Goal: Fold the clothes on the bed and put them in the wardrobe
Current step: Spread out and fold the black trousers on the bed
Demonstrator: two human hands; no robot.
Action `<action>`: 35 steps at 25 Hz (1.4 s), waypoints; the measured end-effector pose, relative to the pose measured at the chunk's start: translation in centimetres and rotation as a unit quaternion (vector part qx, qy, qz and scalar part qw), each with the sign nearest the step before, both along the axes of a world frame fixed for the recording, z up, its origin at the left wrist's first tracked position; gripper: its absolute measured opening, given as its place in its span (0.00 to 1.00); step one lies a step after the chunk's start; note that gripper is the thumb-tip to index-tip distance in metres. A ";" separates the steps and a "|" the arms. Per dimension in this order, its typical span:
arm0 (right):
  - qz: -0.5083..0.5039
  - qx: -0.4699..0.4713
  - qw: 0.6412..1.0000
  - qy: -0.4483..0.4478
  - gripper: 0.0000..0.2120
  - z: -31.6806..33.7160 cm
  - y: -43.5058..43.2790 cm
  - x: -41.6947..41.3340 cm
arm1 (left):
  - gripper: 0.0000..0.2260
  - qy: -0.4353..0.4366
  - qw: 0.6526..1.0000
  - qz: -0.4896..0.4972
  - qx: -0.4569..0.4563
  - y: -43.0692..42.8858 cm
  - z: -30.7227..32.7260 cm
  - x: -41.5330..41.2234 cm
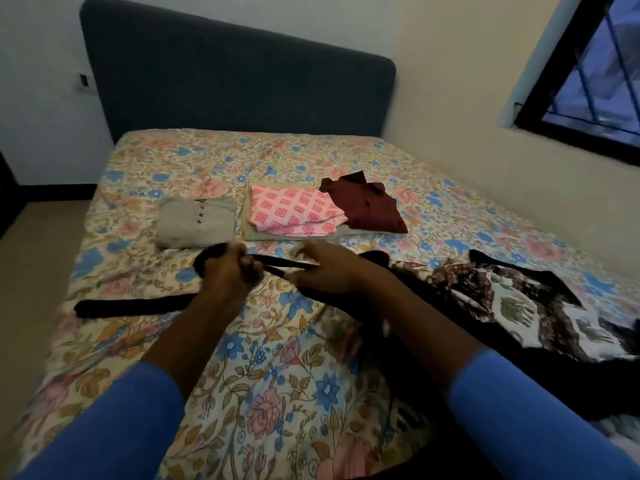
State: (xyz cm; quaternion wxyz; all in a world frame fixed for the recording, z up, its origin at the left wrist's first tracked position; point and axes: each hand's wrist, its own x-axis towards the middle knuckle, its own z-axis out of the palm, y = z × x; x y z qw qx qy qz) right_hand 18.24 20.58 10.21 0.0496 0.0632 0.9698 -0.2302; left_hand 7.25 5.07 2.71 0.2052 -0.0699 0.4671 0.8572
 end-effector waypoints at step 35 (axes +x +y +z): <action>-0.151 0.023 0.980 0.131 0.30 -2.3 5.2 2.7 | 0.15 0.553 0.609 -0.019 -0.568 2.9 13.2 -2.7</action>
